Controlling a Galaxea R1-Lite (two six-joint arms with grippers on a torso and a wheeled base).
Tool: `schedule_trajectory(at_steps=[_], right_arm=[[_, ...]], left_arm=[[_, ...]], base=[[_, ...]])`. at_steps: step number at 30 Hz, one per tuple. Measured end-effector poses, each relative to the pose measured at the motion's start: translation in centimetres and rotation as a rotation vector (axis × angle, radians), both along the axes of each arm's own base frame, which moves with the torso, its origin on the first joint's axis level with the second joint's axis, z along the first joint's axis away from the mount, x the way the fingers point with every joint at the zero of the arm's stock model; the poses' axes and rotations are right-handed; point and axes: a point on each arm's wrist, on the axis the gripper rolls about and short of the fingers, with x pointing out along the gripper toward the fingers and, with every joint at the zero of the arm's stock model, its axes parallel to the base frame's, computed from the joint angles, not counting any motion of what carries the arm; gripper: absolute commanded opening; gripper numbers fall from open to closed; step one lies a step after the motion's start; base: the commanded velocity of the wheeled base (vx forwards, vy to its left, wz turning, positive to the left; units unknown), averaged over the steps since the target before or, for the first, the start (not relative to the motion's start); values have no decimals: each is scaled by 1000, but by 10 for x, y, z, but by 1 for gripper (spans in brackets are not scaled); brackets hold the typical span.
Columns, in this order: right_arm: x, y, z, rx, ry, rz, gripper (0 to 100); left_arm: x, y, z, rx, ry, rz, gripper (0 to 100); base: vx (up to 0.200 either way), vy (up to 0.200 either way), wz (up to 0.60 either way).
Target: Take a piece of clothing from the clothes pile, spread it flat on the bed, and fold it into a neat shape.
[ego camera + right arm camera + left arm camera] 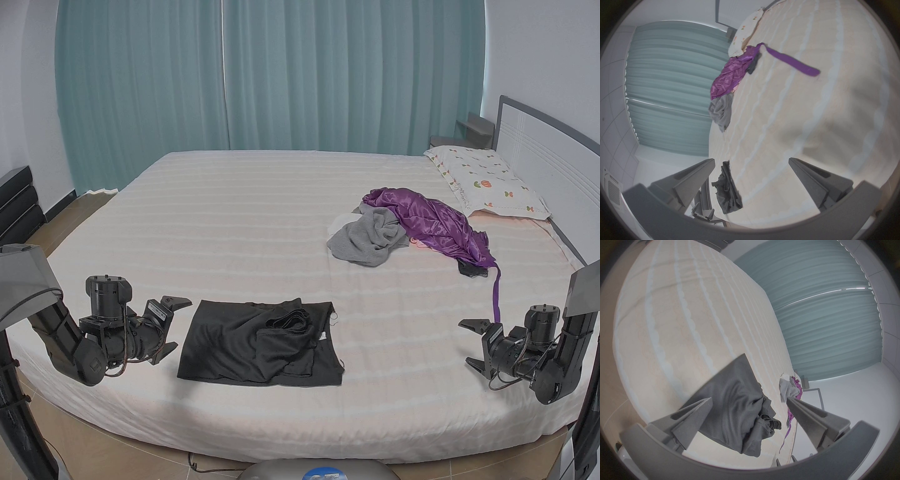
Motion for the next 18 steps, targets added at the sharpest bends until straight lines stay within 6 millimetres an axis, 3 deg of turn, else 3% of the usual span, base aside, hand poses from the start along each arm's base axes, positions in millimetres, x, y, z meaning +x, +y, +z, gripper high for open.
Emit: schedule_trajectory(at_steps=[5,8,18], right_arm=[[-9,13,8,-7,-32,41,100],[-14,28,14,-30,-48,74,100],[-24,116,17,-222,-5,308,100]], left_arm=[[2,4,-3,-1,8,14,100],[3,5,-6,-3,15,17,100],[0,5,-11,-34,46,37,100]], base=[[0,200,0],[0,0,0],[0,20,0]])
